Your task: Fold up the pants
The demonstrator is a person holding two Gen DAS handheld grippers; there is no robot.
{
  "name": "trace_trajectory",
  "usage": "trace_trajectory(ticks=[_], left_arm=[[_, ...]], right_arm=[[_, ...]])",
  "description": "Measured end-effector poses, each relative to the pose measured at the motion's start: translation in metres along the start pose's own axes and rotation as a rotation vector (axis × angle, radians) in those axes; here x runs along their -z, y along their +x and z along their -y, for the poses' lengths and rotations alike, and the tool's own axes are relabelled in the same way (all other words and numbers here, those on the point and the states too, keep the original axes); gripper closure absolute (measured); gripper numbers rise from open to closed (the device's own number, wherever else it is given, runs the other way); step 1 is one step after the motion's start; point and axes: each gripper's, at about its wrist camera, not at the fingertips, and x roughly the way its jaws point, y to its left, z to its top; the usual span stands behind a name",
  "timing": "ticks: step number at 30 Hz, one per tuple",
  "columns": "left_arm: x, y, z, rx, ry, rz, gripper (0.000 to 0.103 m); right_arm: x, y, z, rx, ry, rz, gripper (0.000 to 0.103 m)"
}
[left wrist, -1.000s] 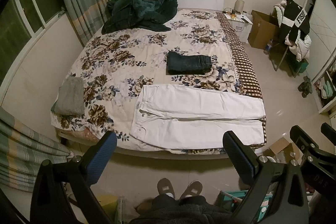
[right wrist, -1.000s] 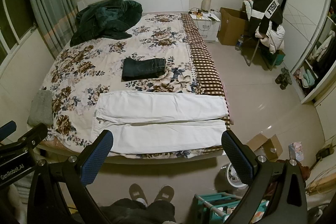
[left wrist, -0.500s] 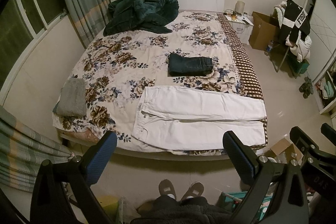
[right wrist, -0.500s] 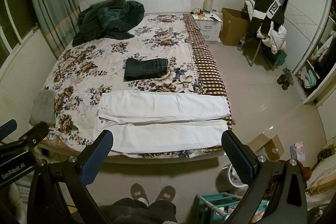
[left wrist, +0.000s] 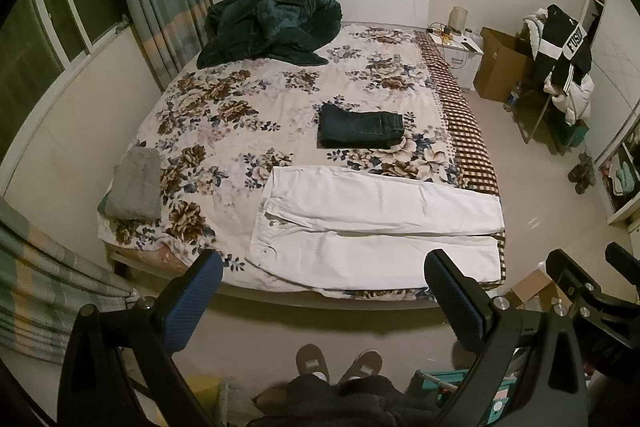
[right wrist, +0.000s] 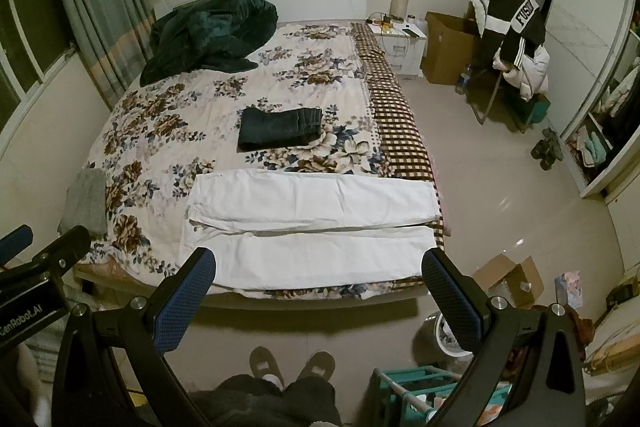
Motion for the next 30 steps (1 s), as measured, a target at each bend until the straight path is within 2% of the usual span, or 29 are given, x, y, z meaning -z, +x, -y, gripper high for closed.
trace_trajectory(ticks=[4, 11, 16, 22, 25, 30], left_arm=[[-0.004, 0.009, 0.011, -0.009, -0.024, -0.006, 0.000], [-0.002, 0.049, 0.031, -0.061, -0.056, 0.002, 0.000], [-0.022, 0.093, 0.037, -0.114, -0.061, 0.005, 0.000], [-0.054, 0.170, 0.043, -0.162, -0.034, -0.033, 0.000], [-0.074, 0.225, 0.044, -0.156, -0.027, -0.092, 0.000], [-0.107, 0.338, 0.037, -0.171, -0.069, -0.224, 0.000]], right_arm=[[-0.004, 0.029, 0.022, -0.011, 0.009, -0.025, 0.000], [-0.014, 0.086, 0.058, -0.029, 0.033, -0.053, 0.000], [-0.026, 0.155, 0.088, 0.002, 0.087, -0.084, 0.000], [-0.060, 0.269, 0.110, 0.049, 0.163, -0.150, 0.000], [-0.080, 0.333, 0.120, 0.067, 0.217, -0.191, 0.000], [-0.112, 0.472, 0.137, 0.109, 0.353, -0.290, 0.000]])
